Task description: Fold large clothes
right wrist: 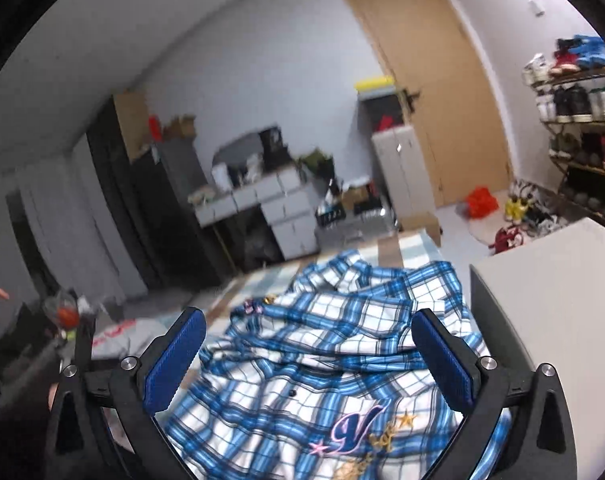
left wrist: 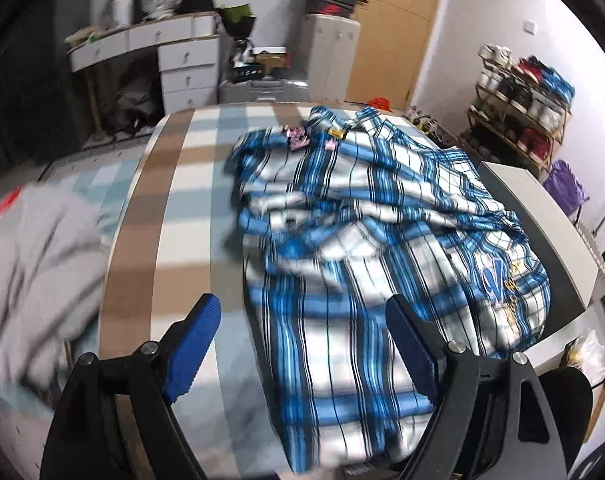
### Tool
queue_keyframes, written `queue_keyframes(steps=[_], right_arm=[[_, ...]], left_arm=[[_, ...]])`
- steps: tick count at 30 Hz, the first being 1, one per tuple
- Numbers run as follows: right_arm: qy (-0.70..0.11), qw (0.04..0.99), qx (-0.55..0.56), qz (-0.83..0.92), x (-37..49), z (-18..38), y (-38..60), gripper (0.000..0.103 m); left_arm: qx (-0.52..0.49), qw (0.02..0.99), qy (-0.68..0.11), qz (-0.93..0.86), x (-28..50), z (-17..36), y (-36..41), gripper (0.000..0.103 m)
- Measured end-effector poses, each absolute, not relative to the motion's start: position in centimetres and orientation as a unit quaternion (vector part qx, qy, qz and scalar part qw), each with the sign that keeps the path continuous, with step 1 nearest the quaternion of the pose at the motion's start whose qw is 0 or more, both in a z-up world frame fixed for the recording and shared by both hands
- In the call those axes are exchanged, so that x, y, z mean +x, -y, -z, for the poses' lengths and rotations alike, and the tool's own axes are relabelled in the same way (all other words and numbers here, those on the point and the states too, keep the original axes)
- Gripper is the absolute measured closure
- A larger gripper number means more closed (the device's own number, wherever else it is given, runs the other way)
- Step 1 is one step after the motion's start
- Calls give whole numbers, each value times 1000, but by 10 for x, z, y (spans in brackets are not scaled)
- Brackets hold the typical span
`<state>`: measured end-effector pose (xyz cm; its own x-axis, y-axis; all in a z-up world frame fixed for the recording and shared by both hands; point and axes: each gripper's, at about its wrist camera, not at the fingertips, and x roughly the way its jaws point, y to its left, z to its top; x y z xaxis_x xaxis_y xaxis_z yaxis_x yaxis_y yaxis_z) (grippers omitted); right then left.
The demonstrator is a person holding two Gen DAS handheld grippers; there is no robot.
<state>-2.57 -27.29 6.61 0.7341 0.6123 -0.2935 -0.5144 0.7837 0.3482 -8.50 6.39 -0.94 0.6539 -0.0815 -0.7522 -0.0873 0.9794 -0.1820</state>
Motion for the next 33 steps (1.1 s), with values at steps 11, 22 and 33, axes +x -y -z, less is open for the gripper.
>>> queue_keyframes(steps=[11,22,33], right_arm=[[-292,898,172,-281,8,-22,259,0],[-381,867,31,-319,195,-68,168,0],[-484,788,-113,-364,380,24,66,1]], left_arm=[[-122,907,-403,-14,-81,-7,-55,21],[-89,891,-443,27,130,-45,-65,21],[-146,802,-562,143,313,50,-93,22]])
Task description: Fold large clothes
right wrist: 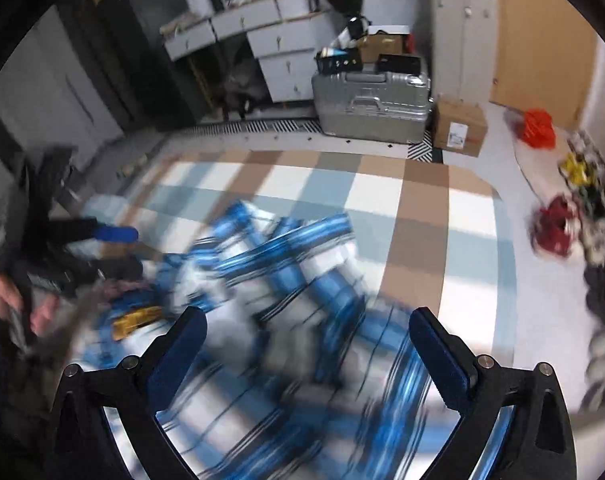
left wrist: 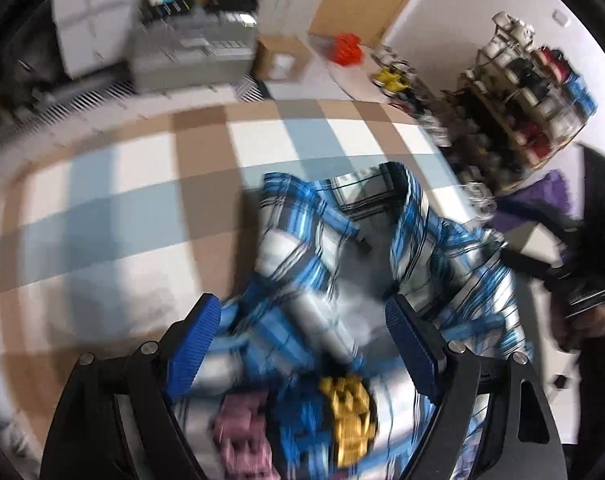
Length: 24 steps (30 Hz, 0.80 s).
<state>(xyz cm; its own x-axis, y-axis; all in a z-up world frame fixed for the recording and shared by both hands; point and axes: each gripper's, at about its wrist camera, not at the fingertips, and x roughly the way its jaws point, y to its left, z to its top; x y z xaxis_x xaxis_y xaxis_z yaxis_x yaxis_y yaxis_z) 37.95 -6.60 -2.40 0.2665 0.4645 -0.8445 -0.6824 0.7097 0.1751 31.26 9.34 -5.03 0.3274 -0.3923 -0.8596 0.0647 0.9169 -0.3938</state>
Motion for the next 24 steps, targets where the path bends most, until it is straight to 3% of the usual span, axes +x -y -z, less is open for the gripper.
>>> queue_keyframes(steps=[9,12,15,16,17,19,20,24], right_arm=[[-529,736,-128,-402,442,81,37,6],[-549,718,-130,-407,451,90,31,16],[-549,721,-135,-401,450,93,27,37],[-553,720,-129,-400,451,94,26,54],[-556,721,-122,-395,453,95,26,62],[-566,723,-102,-383,456,97,28,85],[-565,726,-100,-381,455,96,28,87],[-547,746,-103,-365,445,85,29,94]], left_arm=[[-80,783,-593,170,346,83,-81,22],[-98,775,-596,187,345,87,-84,23],[-114,772,-593,199,344,86,-85,39],[-116,773,-588,206,343,84,-85,60],[-120,769,-591,211,345,84,-84,79],[-120,768,-596,201,345,86,-83,84],[-120,769,-594,204,346,86,-83,94],[-116,779,-588,186,343,76,-83,100]])
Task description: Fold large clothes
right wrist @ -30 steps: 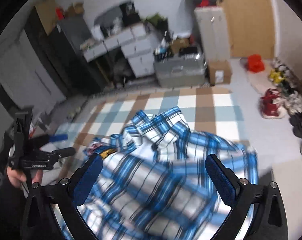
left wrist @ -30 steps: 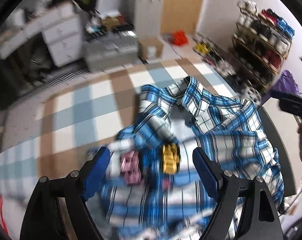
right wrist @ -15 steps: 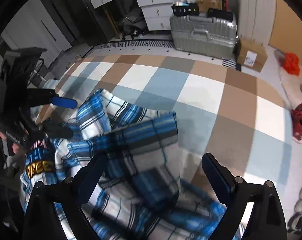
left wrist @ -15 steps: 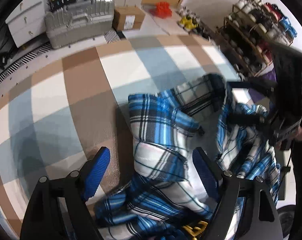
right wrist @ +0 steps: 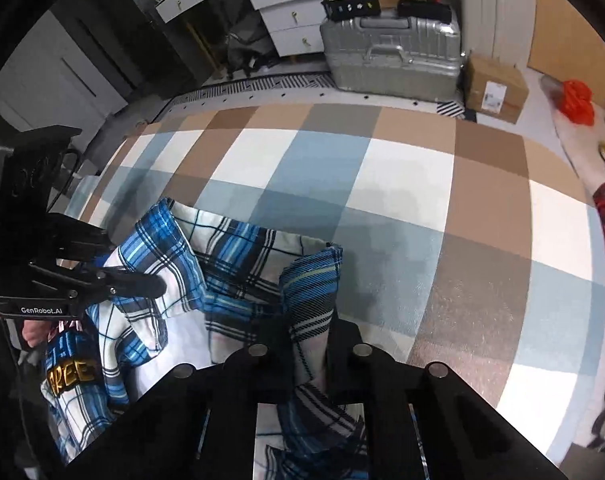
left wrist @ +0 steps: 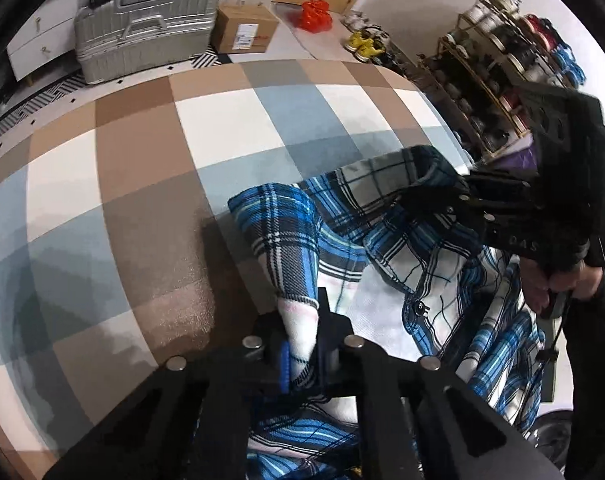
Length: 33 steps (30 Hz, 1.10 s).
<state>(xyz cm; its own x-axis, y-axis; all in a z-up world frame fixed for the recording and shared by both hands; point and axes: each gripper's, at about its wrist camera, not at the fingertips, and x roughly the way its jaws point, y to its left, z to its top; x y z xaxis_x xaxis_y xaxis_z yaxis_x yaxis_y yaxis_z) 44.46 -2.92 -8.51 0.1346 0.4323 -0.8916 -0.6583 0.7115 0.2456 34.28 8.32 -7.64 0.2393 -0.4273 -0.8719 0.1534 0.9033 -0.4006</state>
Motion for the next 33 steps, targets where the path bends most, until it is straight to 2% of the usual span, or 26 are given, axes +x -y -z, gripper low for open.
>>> queue_keyframes(steps=[5,9,14,19,30,33], right_arm=[[-519,787,-79,-325,447,52,33,96],[-479,812,-74,-325,441,9,27,96],[-409,843,-66,-343,418,-63,19,96],[-366,851,-49,-374,375,-101,25,96],[-297,854,-38,-426,221,-117,105,96],[-283,855,-35,-433,183,-112,128,96]], left_arm=[[-105,809,-560,144,343,53,-89,101],[-85,846,-514,111,333,7,-95,101],[-91,887,-445,82,298,-53,-113,101],[-89,911,-393,87,240,-87,-114,101],[-107,919,-341,168,136,-85,-80,101],[-83,927,-316,185,105,-84,-65,101]])
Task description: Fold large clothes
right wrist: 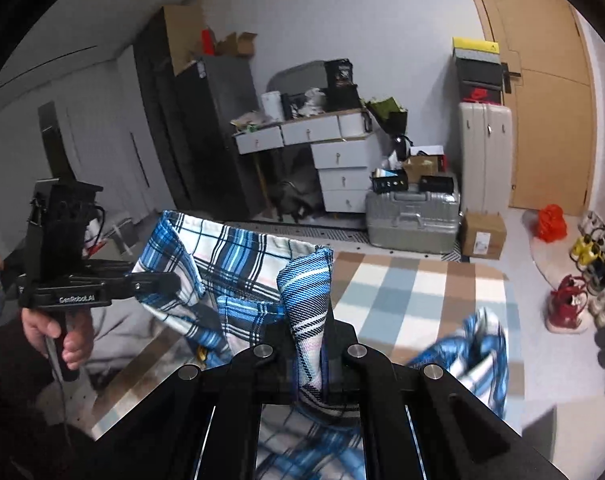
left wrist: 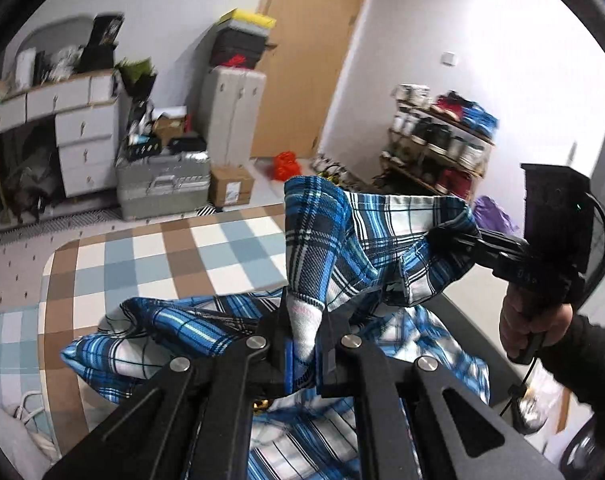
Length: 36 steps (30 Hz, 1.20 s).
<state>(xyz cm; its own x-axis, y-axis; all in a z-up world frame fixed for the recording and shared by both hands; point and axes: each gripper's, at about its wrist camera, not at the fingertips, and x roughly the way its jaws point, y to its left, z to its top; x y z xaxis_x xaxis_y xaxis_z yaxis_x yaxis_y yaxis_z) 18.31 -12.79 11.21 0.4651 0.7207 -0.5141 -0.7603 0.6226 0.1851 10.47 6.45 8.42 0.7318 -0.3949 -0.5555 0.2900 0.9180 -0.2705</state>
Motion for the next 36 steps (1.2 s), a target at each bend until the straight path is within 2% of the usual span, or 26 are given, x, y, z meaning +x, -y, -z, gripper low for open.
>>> queue_keyframes(steps=[4,9,15,20,21,23,25,27,29,34,36], right_arm=[[-259,861,-57,-434,135,-96,154,96],[-261,854,-120,-434,84,-49,170,96],[-317,815,-224,-430,49,15,167,96],[-385,780,-259,-421,51,35,169,90],[-395,775,-256,-422,53,34,171,88],[-414,769,-239,-423,56,31,179,70],[-409,775,-213,-432,57,19,191,23],[-404,775,-187,-449,51,7,202,19],[-410,779,-147,-452,57,-8,216,19],[-382,795,-29,-470,63,-40,239,19],[-356,816,-12,-455,75,-52,233,17]], left_arm=[[-49,933,-291,206,65,-68,-45,101],[-50,912,-327,240,43,-27,-34,100],[-24,875,-401,271,47,17,-21,99],[33,857,-434,275,55,29,-15,93],[35,855,-437,276,54,29,-15,92],[40,851,-440,283,53,28,-17,91],[42,843,-433,315,52,19,-21,90],[28,845,-419,332,45,12,-29,81],[2,838,-413,357,45,1,-40,59],[-51,828,-392,397,43,-24,-56,57],[-79,847,-375,369,59,-39,-59,50]])
